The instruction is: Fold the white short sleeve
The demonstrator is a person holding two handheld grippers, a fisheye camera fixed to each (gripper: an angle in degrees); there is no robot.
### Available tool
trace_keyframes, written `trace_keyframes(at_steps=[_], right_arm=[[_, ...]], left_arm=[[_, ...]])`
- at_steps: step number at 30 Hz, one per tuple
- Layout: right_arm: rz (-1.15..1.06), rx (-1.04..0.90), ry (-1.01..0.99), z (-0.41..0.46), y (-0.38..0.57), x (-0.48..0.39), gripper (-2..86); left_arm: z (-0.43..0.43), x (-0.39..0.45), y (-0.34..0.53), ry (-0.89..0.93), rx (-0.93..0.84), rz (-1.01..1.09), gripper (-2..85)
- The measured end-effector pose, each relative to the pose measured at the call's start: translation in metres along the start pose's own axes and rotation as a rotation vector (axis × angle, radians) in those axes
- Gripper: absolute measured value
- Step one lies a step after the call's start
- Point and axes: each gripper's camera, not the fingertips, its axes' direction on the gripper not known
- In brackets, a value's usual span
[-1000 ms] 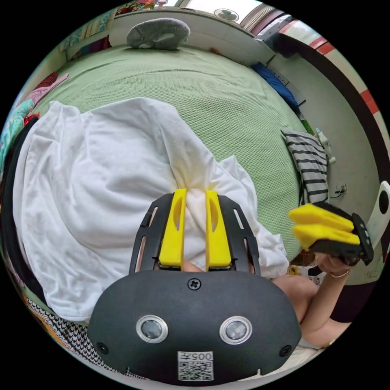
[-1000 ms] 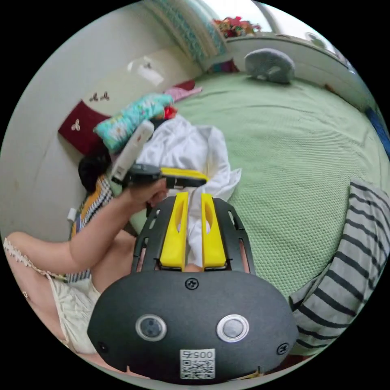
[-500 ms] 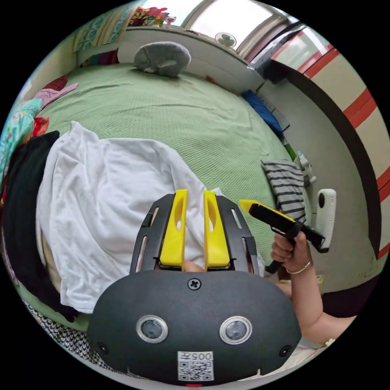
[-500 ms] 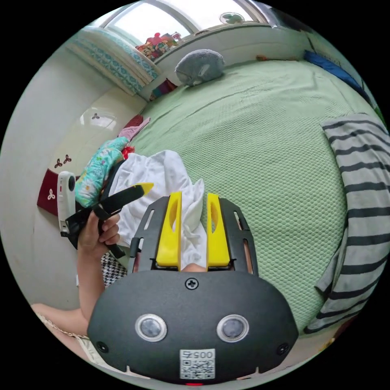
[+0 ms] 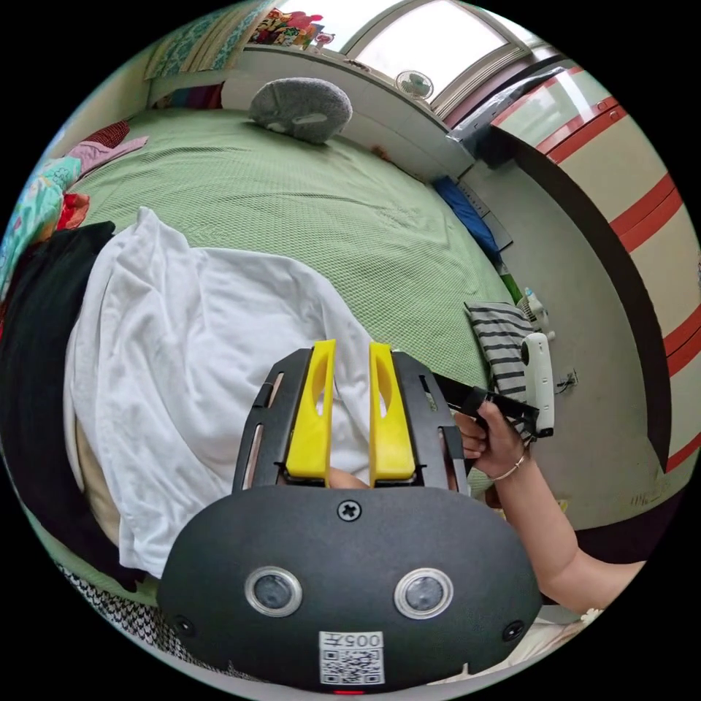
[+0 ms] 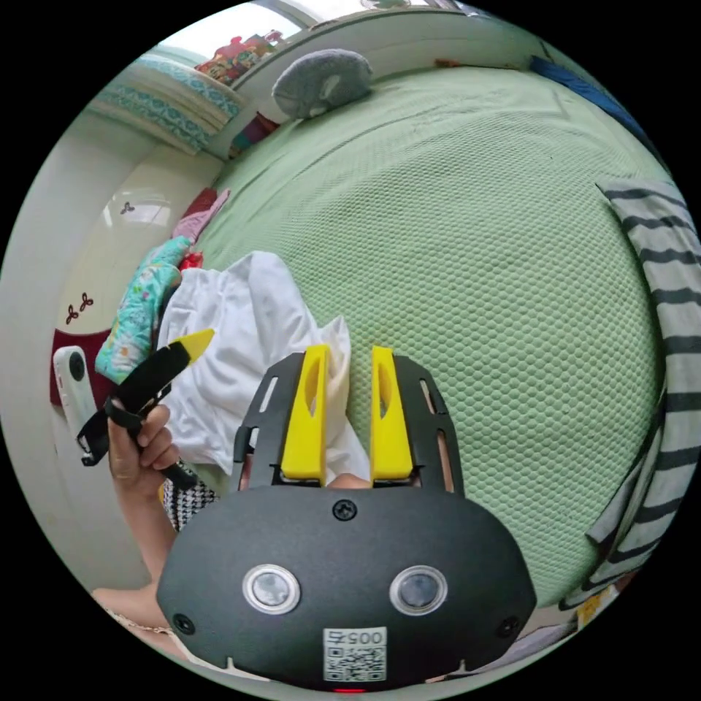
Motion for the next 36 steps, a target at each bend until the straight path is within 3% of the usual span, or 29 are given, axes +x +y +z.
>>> trace_keyframes(at_steps=[2, 6, 11, 16, 19, 25, 31, 36], right_arm=[[0.005, 0.018, -0.044, -0.010, 0.001, 0.001, -0.2], [-0.111, 0.213, 0.205, -0.067, 0.001, -0.019, -1.5], [-0.094, 0.299, 0.379, -0.124, -0.048, -0.019, -1.6], [-0.024, 0.323, 0.538, -0.129, -0.088, -0.007, -1.2], [0.074, 0.219, 0.608, -0.118, -0.098, 0.005, 1.0], [-0.115, 0.184, 0.347, -0.142, -0.013, -0.012, 8.5], [-0.154, 0.126, 0.383, -0.157, 0.117, -0.019, 9.9], [-0.139, 0.121, 0.444, -0.159, 0.179, -0.019, 10.9]], left_arm=[[-0.002, 0.001, 0.002, -0.033, -0.003, 0.006, 8.3], [-0.005, 0.001, 0.005, -0.046, -0.022, 0.006, 8.3], [-0.013, 0.006, 0.009, -0.043, -0.006, 0.008, 8.3], [-0.018, 0.016, 0.013, -0.076, -0.011, 0.023, 8.3], [-0.022, 0.020, 0.016, -0.078, -0.004, 0.020, 8.3], [-0.034, 0.034, 0.026, -0.054, 0.010, 0.026, 8.4], [-0.061, 0.073, 0.051, -0.050, -0.019, 0.190, 9.2], [-0.077, 0.070, 0.100, -0.249, -0.098, 0.205, 10.0]])
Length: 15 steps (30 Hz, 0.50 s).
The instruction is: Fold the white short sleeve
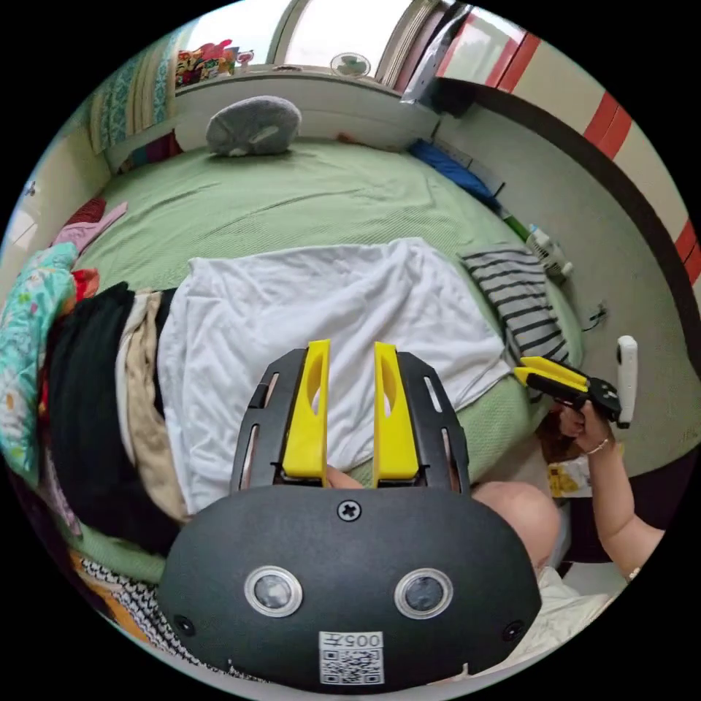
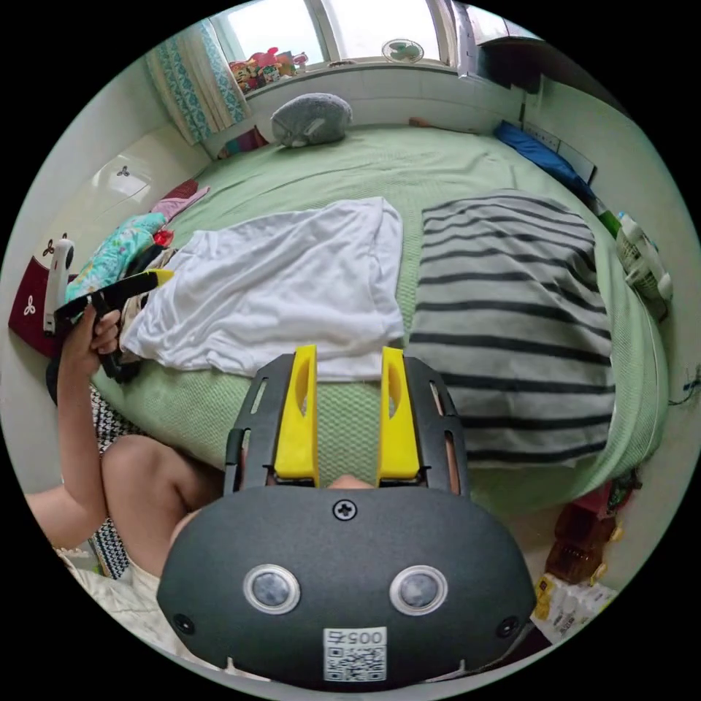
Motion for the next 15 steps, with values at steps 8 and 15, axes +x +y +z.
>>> trace_keyframes(at_steps=[8, 15], right_arm=[[0.057, -0.034, 0.025, -0.003, 0.016, -0.014, 9.2], [0.170, -0.078, 0.011, 0.009, 0.001, -0.010, 7.8]], left_arm=[[-0.008, -0.026, 0.093, -0.074, -0.028, -0.238, 10.7], [-0.002, -0.035, 0.110, -0.099, -0.038, -0.333, 11.2]])
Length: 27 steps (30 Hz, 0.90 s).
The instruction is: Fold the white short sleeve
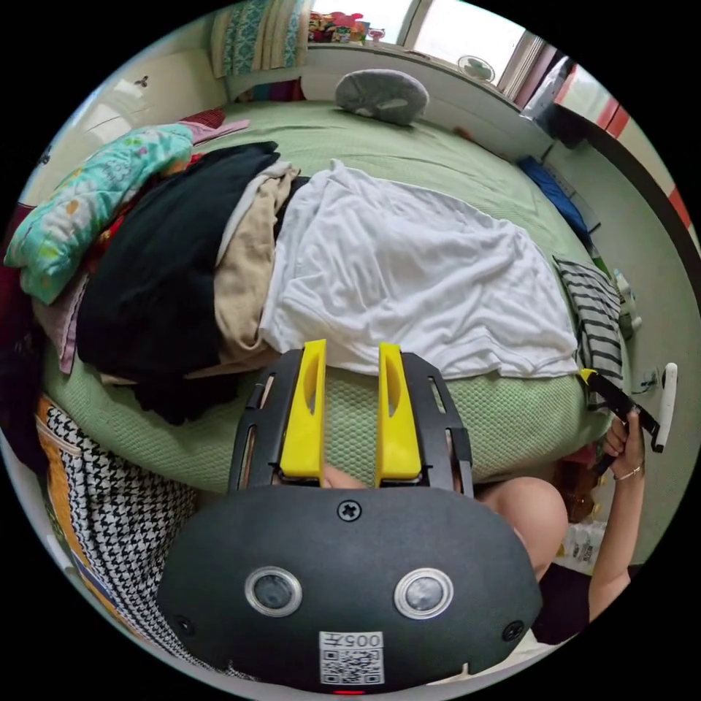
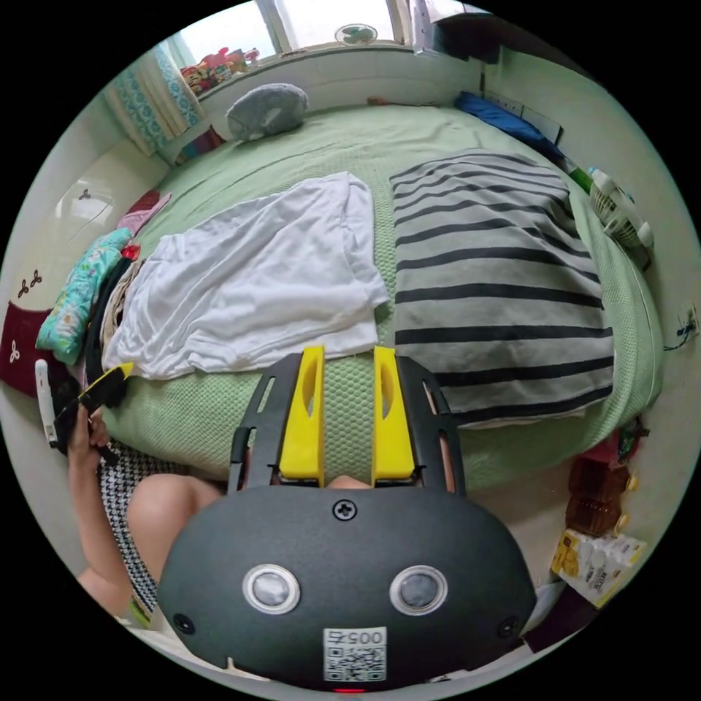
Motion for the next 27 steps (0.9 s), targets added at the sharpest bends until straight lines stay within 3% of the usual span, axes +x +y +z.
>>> trace_keyframes(at_steps=[3, 10, 14, 19, 27], right_arm=[[0.026, -0.017, 0.071, 0.013, -0.007, -0.009, 8.8], [-0.002, 0.000, 0.148, 0.029, -0.011, -0.035, 4.9], [0.000, -0.013, 0.055, 0.017, -0.003, -0.033, -0.8], [-0.035, -0.023, -0.004, -0.014, 0.026, -0.025, -1.3], [-0.001, -0.097, -0.018, -0.019, 0.089, -0.004, 0.3]], left_arm=[[0.020, 0.003, -0.001, 0.015, -0.079, -0.006, 11.2], [0.024, 0.014, 0.004, -0.055, -0.079, 0.025, 9.1], [0.011, 0.015, 0.016, -0.025, -0.093, 0.034, 3.9], [-0.024, 0.017, 0.058, -0.004, -0.032, 0.078, 3.0], [-0.013, 0.012, 0.131, -0.030, -0.143, 0.091, 4.6]])
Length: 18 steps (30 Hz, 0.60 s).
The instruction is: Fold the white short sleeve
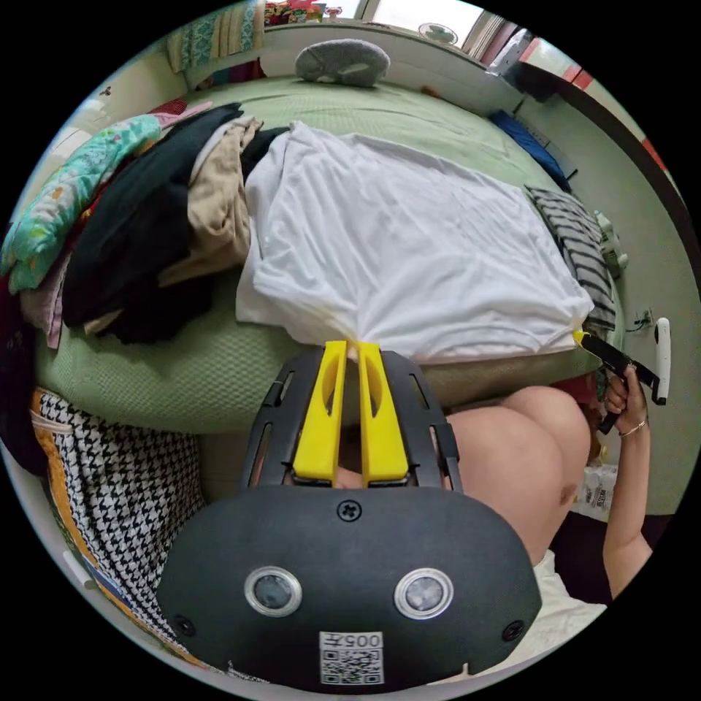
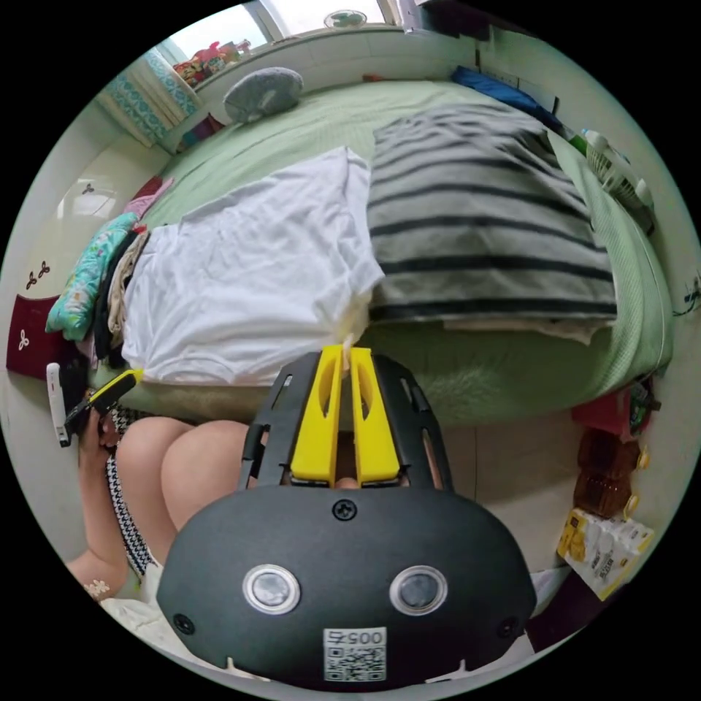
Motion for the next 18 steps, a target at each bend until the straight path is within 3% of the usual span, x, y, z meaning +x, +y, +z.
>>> trace_keyframes(at_steps=[10, 18], right_arm=[[-0.227, 0.074, 0.024, -0.042, 0.015, -0.085, 7.2], [-0.419, 0.004, 0.164, 0.011, -0.003, -0.170, 7.7]], left_arm=[[-0.031, 0.013, 0.014, 0.045, 0.095, 0.057, 7.5], [-0.024, 0.039, 0.017, 0.130, 0.057, 0.132, 10.4]])
